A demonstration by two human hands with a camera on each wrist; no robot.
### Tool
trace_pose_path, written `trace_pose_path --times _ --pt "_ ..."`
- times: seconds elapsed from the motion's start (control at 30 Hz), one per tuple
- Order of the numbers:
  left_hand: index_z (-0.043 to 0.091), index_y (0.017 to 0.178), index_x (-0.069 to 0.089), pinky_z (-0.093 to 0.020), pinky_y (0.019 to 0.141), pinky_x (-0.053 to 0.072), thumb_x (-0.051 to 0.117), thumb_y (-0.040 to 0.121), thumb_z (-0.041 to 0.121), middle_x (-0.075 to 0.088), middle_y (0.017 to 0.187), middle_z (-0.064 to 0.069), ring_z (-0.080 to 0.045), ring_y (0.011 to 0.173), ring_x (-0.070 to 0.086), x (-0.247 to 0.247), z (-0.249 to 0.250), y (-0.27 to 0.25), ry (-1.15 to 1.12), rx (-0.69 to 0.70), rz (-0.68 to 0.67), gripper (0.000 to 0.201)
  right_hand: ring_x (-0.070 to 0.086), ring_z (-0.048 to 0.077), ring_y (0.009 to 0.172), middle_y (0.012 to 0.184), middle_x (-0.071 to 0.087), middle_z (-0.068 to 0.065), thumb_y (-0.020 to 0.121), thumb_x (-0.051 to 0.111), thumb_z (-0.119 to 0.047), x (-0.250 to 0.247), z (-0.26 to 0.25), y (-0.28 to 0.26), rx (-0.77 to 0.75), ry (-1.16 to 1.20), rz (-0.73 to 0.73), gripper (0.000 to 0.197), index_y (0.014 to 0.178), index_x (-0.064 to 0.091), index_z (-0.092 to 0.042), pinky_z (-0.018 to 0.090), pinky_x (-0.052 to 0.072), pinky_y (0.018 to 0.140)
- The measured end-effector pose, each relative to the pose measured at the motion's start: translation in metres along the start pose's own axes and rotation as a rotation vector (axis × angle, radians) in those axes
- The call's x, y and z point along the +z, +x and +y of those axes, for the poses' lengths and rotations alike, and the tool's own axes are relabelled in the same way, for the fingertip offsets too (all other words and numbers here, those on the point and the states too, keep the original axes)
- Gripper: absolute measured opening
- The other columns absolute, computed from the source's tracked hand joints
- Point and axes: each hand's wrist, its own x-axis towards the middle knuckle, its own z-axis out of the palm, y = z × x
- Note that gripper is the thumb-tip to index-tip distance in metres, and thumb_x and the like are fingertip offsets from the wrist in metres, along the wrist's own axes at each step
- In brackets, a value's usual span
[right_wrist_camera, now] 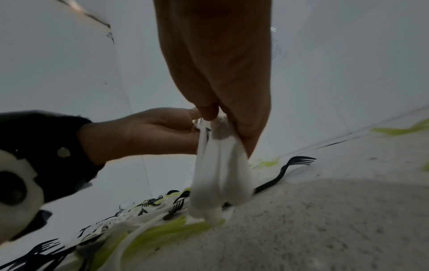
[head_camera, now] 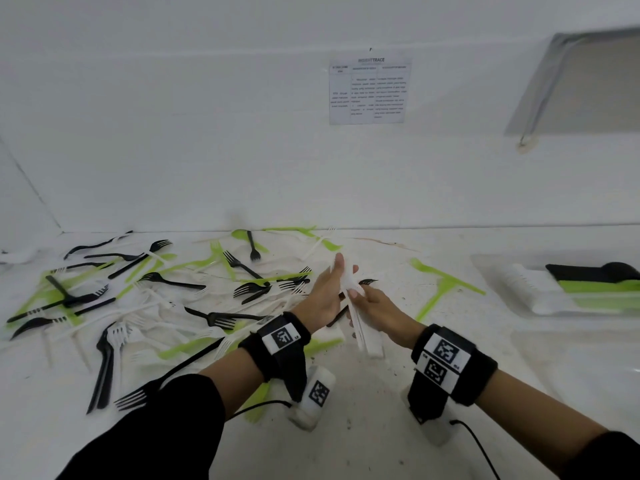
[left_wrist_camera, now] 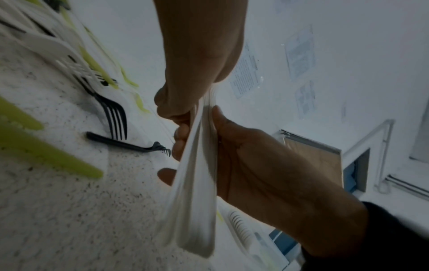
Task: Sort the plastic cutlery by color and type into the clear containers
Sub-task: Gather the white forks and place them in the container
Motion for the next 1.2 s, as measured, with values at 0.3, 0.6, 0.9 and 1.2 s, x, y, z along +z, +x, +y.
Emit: trace_pose_path --times 0.3,0.6,0.9,1.2 --pt "0.006 0.110 0.054 -0.025 0.079 0.053 0.023 0.102 0.036 0.063 0.103 -0.008 -0.020 0.097 0.060 -0.005 0.008 0.003 0.083 -0.036 -0.150 0.044 0.053 0.015 0.060 0.071 0.058 0.004 0.096 0.049 -0.016 -0.018 0.004 -0.010 -0.016 0.040 0.172 0.015 0.084 0.057 -0.011 0.026 0.047 0.057" --pt "-0.002 0.126 0.048 -0.038 0.078 0.054 0.029 0.103 0.015 0.058 0.105 -0.015 -0.025 0.089 0.060 -0.012 0.003 -0.005 0.204 0.013 -0.123 0.035 0.057 0.007 0.053 0.064 0.061 -0.001 0.094 0.051 -0.013 -0.006 0.010 -0.016 0.038 -0.114 0.288 0.029 0.066 0.057 -0.016 0.017 0.042 0.054" --pt "-0.005 0.127 0.048 -0.050 0.087 0.046 0.028 0.103 0.010 0.054 0.112 -0.014 -0.029 0.096 0.055 -0.021 0.006 -0.008 0.174 0.042 0.010 0.035 0.060 0.004 0.051 0.077 0.063 0.002 0.095 0.049 -0.010 0.005 0.002 -0.014 -0.027 -0.222 0.244 0.009 0.096 0.058 -0.008 0.015 0.050 0.045" --pt "0.006 0.090 0.052 -0.038 0.071 0.053 0.025 0.103 0.013 0.053 0.085 -0.008 -0.021 0.081 0.059 -0.041 0.025 0.002 0.001 0.058 0.084 0.031 0.053 0.010 0.060 0.074 0.059 0.002 0.096 0.044 -0.011 -0.009 0.007 -0.018 0.021 -0.165 0.338 0.010 0.093 0.053 -0.007 0.012 0.045 0.048"
